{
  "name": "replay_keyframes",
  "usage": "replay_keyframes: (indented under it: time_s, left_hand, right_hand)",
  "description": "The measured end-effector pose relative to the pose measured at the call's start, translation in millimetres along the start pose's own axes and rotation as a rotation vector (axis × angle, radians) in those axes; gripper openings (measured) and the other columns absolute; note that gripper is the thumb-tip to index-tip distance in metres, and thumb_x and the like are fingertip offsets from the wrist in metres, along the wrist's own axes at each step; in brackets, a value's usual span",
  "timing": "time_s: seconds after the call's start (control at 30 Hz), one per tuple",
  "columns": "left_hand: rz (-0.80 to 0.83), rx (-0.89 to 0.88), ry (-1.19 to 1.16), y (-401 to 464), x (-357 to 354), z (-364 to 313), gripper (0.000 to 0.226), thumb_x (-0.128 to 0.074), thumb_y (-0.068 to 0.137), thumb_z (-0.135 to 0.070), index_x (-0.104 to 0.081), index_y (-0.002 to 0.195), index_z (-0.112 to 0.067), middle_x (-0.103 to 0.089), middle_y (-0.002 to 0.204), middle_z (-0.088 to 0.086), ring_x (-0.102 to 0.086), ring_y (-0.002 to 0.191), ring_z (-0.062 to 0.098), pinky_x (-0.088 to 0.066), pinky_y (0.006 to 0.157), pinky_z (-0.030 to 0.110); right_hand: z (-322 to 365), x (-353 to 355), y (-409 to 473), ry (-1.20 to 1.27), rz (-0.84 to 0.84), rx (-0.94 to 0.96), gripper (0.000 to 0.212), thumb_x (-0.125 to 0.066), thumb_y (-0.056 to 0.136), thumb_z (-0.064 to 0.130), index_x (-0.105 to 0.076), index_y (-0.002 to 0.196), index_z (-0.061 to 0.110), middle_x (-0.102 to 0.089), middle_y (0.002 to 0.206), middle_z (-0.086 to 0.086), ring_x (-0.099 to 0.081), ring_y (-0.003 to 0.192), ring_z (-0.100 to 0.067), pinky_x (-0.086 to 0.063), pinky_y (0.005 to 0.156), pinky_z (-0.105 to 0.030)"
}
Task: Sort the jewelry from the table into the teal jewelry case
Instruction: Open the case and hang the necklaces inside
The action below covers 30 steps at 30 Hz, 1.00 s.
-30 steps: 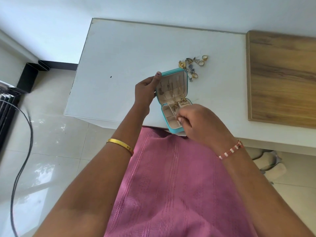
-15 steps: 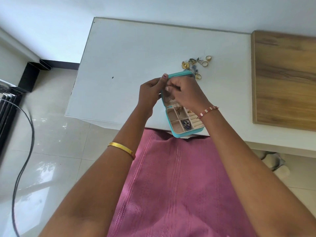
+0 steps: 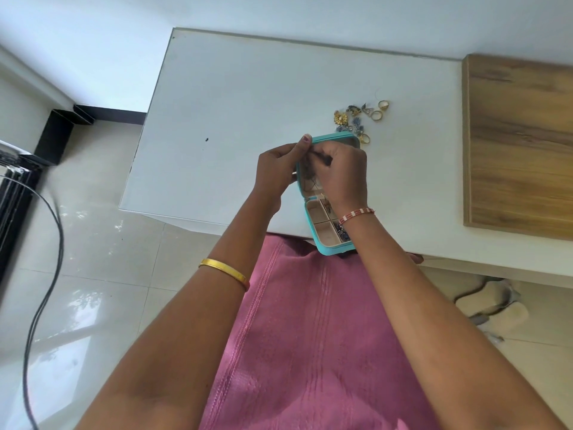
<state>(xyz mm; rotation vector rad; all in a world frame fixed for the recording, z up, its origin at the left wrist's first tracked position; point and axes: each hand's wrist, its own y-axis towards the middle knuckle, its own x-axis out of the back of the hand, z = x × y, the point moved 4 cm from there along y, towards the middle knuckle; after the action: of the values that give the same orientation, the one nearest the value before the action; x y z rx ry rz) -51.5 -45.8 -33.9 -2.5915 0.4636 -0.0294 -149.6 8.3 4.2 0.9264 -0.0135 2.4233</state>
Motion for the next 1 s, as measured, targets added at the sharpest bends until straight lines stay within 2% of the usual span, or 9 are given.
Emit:
replay_keyframes:
  time_s: [0.13, 0.27, 0.43, 0.5, 0.63, 0.87, 1.0]
  left_hand:
    - [-0.018, 0.003, 0.022, -1, -1, 0, 0.032, -0.064, 0.086, -0.038, -0.072, 0.096, -0.008, -0.070, 0.102, 0.014, -0.065, 0.101, 0.031, -0.055, 0.088, 0.042]
    - [-0.018, 0.000, 0.030, -3, -3, 1, 0.034, -0.064, 0.086, -0.038, -0.072, 0.099, -0.008, -0.070, 0.103, 0.014, -0.065, 0.101, 0.031, -0.055, 0.088, 0.043]
    - [-0.011, 0.013, 0.006, -5, -2, 1, 0.027, -0.064, 0.087, -0.034, -0.071, 0.094, -0.010, -0.069, 0.094, 0.011, -0.065, 0.086, 0.023, -0.057, 0.079, 0.035]
    - [-0.016, 0.020, -0.002, -5, 0, 3, 0.027, -0.064, 0.087, -0.034, -0.071, 0.095, -0.009, -0.069, 0.092, 0.009, -0.064, 0.083, 0.021, -0.057, 0.076, 0.033]
    - [-0.014, 0.018, -0.017, -6, 0, 4, 0.028, -0.064, 0.086, -0.034, -0.071, 0.097, -0.009, -0.069, 0.092, 0.010, -0.063, 0.081, 0.021, -0.056, 0.077, 0.033]
    - [-0.011, 0.013, -0.013, -4, -1, 3, 0.028, -0.064, 0.086, -0.035, -0.071, 0.096, -0.010, -0.070, 0.095, 0.012, -0.065, 0.088, 0.024, -0.056, 0.081, 0.037]
    - [-0.024, 0.010, -0.041, -1, 2, -1, 0.025, -0.063, 0.087, -0.033, -0.071, 0.093, -0.010, -0.070, 0.090, 0.009, -0.065, 0.084, 0.022, -0.056, 0.077, 0.033]
  right_hand:
    - [-1, -3, -2, -0.004, -0.056, -0.055, 0.015, -0.064, 0.085, 0.015, -0.072, 0.086, 0.002, -0.073, 0.080, -0.012, -0.067, 0.071, -0.020, -0.048, 0.063, -0.019]
    - [-6, -2, -2, 0.037, -0.124, -0.197, 0.016, -0.067, 0.083, 0.016, -0.071, 0.085, 0.000, -0.073, 0.081, -0.011, -0.062, 0.067, -0.013, -0.039, 0.059, -0.006]
    - [-16, 1, 2, 0.133, -0.154, -0.351, 0.016, -0.071, 0.079, 0.016, -0.073, 0.085, 0.001, -0.073, 0.082, -0.011, -0.067, 0.071, -0.017, -0.054, 0.070, -0.026]
    - [-22, 0, 2, 0.113, -0.110, -0.387, 0.015, -0.071, 0.078, 0.015, -0.073, 0.085, 0.001, -0.073, 0.082, -0.012, -0.068, 0.073, -0.021, -0.057, 0.073, -0.034]
    - [-30, -3, 0, 0.104, -0.045, -0.440, 0.011, -0.071, 0.076, 0.012, -0.072, 0.080, 0.001, -0.072, 0.077, -0.014, -0.068, 0.067, -0.028, -0.058, 0.067, -0.044]
    - [-35, 4, -11, 0.124, 0.082, -0.461, 0.009, -0.072, 0.075, 0.014, -0.069, 0.077, 0.006, -0.071, 0.074, -0.015, -0.067, 0.064, -0.028, -0.058, 0.066, -0.043]
    - [-33, 12, -19, 0.023, 0.278, -0.384, 0.014, -0.070, 0.079, 0.010, -0.069, 0.092, 0.006, -0.071, 0.085, -0.014, -0.067, 0.076, -0.024, -0.056, 0.073, -0.030]
